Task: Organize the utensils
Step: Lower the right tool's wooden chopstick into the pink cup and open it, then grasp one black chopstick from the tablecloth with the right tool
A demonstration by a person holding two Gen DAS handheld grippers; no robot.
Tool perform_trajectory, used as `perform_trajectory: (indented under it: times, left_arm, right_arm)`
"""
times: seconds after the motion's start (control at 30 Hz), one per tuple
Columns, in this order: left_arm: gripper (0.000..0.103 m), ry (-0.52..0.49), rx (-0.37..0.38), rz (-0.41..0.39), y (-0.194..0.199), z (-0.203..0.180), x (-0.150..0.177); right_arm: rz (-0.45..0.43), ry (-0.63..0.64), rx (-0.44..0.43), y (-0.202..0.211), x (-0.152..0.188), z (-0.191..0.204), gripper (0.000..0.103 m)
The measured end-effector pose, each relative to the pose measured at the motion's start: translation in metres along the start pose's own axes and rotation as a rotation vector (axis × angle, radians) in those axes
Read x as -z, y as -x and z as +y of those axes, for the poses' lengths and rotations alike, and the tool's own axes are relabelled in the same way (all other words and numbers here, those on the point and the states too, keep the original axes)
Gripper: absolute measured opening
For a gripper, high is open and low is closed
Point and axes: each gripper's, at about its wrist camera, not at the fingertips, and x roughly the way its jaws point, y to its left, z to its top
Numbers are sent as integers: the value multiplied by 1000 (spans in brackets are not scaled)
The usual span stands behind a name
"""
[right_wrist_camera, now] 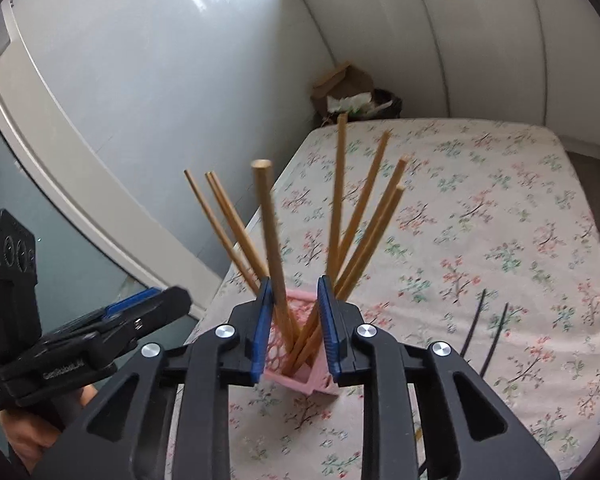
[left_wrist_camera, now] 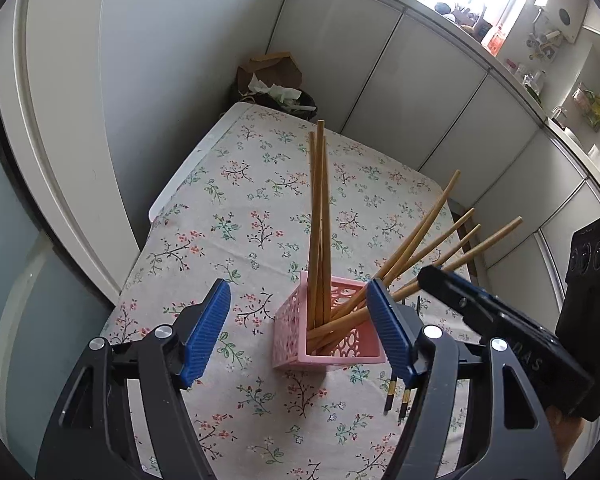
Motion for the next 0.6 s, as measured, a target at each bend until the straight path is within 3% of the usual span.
perform_trajectory:
  times: [0.3,0.4,0.5,0.6]
  left_arm:
    - [68,4,6,2,2,0,0]
    - [68,2,17,2,3,-1,0]
    - [68,-20,21,5,3,-8,3]
    - [68,-44,31,7,4,-19,7]
  right_arm:
    - [-83,-3,-42,22,-10,-1,29]
    - [-123,-62,-53,44,-14,-16,30]
    - [-143,-104,-20,64,-16,-38,30]
    - [-90,-176,80,70,-10,-76,30]
